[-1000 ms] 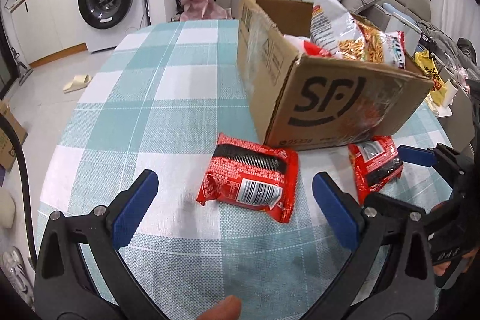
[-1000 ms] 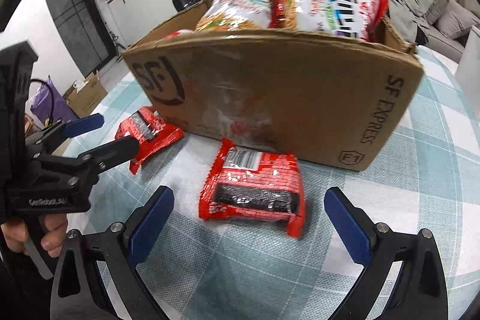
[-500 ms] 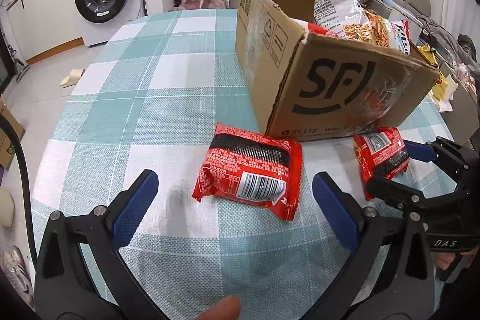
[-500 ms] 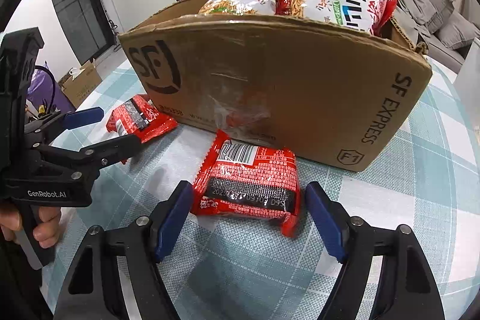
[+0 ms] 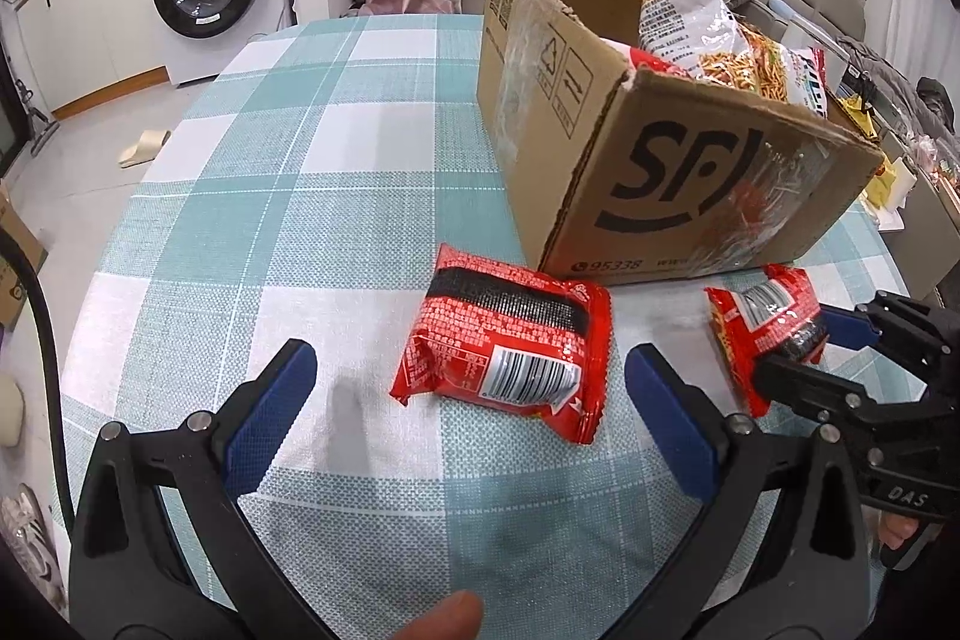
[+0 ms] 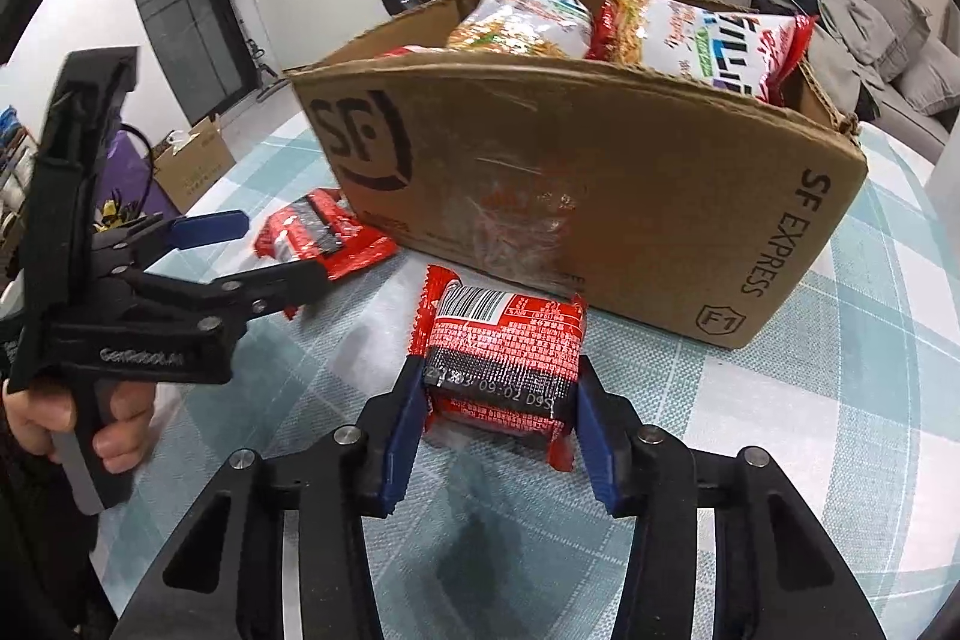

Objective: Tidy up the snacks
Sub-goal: 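Grasp a red packet with right gripper while left gripper grasps the other red packet, then lift both red packets and carry them over the cardboard box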

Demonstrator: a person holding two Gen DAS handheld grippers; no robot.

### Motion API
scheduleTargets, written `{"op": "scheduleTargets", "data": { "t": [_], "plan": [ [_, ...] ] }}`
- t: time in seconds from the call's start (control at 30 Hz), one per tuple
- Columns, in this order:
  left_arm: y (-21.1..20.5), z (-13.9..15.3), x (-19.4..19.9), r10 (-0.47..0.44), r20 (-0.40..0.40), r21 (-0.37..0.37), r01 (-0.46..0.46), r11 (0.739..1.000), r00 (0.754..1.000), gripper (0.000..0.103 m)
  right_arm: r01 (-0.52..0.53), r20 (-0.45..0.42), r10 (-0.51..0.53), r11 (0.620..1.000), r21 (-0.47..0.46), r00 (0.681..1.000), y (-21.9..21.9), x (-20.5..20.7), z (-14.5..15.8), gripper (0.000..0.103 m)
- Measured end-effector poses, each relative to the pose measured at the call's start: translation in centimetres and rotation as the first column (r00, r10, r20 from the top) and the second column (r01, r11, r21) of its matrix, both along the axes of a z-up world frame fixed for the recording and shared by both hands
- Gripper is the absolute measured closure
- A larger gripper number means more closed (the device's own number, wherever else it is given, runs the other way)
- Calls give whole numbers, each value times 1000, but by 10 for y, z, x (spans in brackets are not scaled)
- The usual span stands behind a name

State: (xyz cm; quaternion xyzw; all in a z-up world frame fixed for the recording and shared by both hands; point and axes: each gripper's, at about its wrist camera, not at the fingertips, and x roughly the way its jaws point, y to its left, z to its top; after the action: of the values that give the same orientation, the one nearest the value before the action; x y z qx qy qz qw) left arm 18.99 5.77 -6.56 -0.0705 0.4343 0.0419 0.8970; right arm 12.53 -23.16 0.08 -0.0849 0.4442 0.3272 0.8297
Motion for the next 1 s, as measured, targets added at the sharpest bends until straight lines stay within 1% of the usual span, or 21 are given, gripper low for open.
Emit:
{"op": "scheduleTargets", "data": {
  "t": [0.2, 0.23, 0.27, 0.3, 0.37, 0.43, 0.47, 0.5, 0.53, 0.57, 0.73, 1.0],
  "plan": [
    [3, -5, 3, 6, -4, -2, -6, 1000, 1000, 1, -6, 7, 6, 1000, 13, 1000, -6, -2, 6, 56],
    [3, -5, 3, 0, -5, -6, 0, 1000, 1000, 5, -7, 5, 7, 1000, 15, 1000, -7, -3, 7, 56],
    [2, -5, 3, -9, -6, -11, 9, 1000, 1000, 12, -8, 4, 8, 1000, 15, 1000, -6, -2, 6, 56],
    [2, -5, 3, -24, -6, -20, 24, 1000, 1000, 16, -9, 5, 9, 1000, 14, 1000, -6, -3, 6, 56],
    [-1, -5, 3, -64, 2, -45, 64, 997, 998, 35, -8, 3, 8, 1000, 15, 1000, -6, -2, 6, 56],
    [-6, -4, 2, -88, 10, -43, 89, 995, 996, 44, -6, 4, 6, 1000, 14, 1000, -7, -2, 6, 56],
    [-8, -3, 0, -96, 17, -29, 96, 995, 995, 50, -5, 3, 5, 1000, 14, 1000, -8, -2, 7, 56],
    [-10, -2, -1, -104, 25, -20, 104, 994, 994, 53, -3, 4, 3, 1000, 14, 1000, -8, -2, 7, 56],
    [-11, -1, -1, -115, 27, -27, 115, 993, 993, 55, -2, 4, 2, 1000, 15, 1000, -9, -3, 7, 56],
    [-11, 0, -2, -121, 31, -40, 123, 992, 992, 60, -3, 4, 3, 1000, 16, 1000, -11, -3, 8, 56],
    [-15, 3, -5, -140, 44, -44, 142, 989, 989, 62, -4, 6, 4, 1000, 18, 1000, -12, -3, 9, 56],
    [-21, 22, -17, -180, 93, -65, 187, 980, 979, 62, -3, 13, 3, 1000, 29, 1000, -15, -4, 16, 56]
  ]
}}
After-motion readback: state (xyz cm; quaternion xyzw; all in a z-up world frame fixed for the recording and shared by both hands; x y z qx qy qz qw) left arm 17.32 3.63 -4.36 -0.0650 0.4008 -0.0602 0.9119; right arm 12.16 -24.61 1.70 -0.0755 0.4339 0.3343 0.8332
